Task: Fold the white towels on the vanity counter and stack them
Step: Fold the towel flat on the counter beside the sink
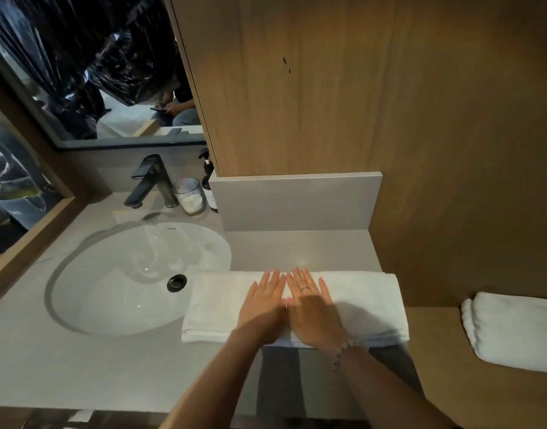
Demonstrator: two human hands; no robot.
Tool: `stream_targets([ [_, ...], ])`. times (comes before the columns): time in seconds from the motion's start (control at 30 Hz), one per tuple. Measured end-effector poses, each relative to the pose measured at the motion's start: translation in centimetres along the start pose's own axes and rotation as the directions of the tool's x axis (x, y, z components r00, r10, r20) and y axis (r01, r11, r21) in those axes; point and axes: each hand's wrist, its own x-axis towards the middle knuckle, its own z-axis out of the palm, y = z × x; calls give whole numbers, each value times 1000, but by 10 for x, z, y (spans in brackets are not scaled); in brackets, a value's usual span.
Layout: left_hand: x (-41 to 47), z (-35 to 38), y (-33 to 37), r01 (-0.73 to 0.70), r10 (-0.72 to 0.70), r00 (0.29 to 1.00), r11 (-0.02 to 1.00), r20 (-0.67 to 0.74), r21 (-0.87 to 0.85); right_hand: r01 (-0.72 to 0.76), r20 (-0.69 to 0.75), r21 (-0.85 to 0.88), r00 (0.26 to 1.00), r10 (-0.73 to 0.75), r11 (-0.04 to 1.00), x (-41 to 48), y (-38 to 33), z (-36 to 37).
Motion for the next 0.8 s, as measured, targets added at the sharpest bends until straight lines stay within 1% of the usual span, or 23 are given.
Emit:
stream_targets([
  [0.03, -1, 4, -4, 3, -3, 1000, 1000, 13, 13, 9, 10, 8, 1000, -9, 1000, -2, 6, 7],
  [0.1, -2, 7, -16, 27, -27, 999, 1000, 17, -2, -4, -22, 25, 1000, 5, 1000, -7, 18, 6],
  [0.13, -2, 7, -22, 37, -36, 999, 999, 34, -8, -34, 8, 52, 999, 34, 998, -9, 26, 5],
  [0.2, -3, 5, -33, 57, -56, 997, 998, 61, -5, -75, 7, 53, 997, 74, 996, -13, 44, -2],
  [0.3, -6, 5, -38, 83, -83, 996, 997, 37, -2, -123, 25, 33, 992, 123, 992, -21, 76, -11],
  [0.37, -8, 8, -41, 160, -160, 987, 987, -8, 14, -178, 27, 0, 984, 178, 984, -26, 88, -15],
  [0.47, -15, 6, -52, 288, -289, 956, 957, -45, -32, -258, 19, -65, 966, 259, 964, -28, 93, -14],
  [0.57, -22, 4, -62, 366, -371, 926, 928, -69, -70, -342, 21, -30, 939, 343, 939, -27, 94, -12],
  [0.63, -24, 4, -61, 393, -397, 915, 917, -66, -66, -354, 61, -10, 933, 354, 935, -25, 94, -15],
  [0.7, -23, 3, -61, 401, -407, 912, 910, -42, -102, -358, 141, -16, 924, 356, 934, -20, 95, -20],
  [0.8, -20, -7, -65, 397, -402, 915, 900, 7, -182, -377, 279, -107, 877, 392, 920, -7, 92, -33],
])
